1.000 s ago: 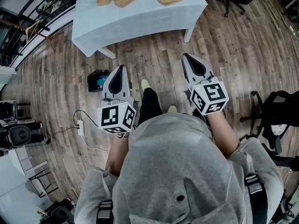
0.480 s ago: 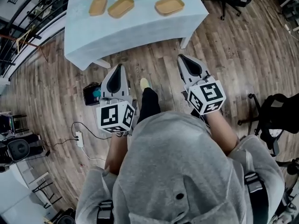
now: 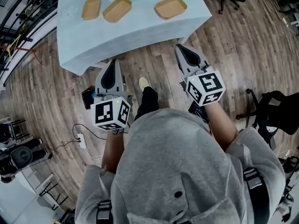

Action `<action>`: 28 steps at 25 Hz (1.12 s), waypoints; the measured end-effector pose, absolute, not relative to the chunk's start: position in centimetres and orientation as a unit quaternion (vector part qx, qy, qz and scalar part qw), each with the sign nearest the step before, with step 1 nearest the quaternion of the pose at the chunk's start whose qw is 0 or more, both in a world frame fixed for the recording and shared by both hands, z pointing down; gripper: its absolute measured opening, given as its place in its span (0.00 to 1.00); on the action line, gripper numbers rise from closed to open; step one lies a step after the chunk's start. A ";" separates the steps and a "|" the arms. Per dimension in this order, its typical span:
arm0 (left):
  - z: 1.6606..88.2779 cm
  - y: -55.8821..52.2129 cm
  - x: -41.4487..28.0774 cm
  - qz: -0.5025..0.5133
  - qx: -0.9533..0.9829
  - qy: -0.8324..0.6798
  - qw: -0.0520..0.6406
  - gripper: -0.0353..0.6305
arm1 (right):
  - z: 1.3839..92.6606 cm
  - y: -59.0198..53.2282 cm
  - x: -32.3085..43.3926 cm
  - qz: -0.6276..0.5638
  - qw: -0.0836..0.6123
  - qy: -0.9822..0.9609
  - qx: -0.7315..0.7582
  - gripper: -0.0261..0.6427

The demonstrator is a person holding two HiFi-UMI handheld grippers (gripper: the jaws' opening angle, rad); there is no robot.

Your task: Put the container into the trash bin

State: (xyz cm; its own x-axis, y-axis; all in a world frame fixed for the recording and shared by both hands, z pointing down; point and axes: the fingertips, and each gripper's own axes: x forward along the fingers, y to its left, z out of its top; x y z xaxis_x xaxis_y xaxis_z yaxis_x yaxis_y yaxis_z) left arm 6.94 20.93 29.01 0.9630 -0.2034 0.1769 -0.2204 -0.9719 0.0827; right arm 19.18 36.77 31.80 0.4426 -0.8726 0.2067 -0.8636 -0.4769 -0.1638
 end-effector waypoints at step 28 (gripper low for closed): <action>30.3 2.7 16.2 0.102 0.990 -0.077 0.063 0.08 | 30.1 20.1 28.8 -0.119 -0.009 0.476 -0.871 0.08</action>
State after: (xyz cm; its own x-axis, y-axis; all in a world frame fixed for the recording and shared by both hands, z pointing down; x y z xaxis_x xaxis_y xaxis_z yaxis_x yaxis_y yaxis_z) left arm 16.24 2.71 30.27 0.9674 -0.1392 0.2118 -0.1649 -0.9803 0.1089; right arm 28.76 20.11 30.09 0.5182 -0.8276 0.2158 -0.8317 -0.5464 -0.0984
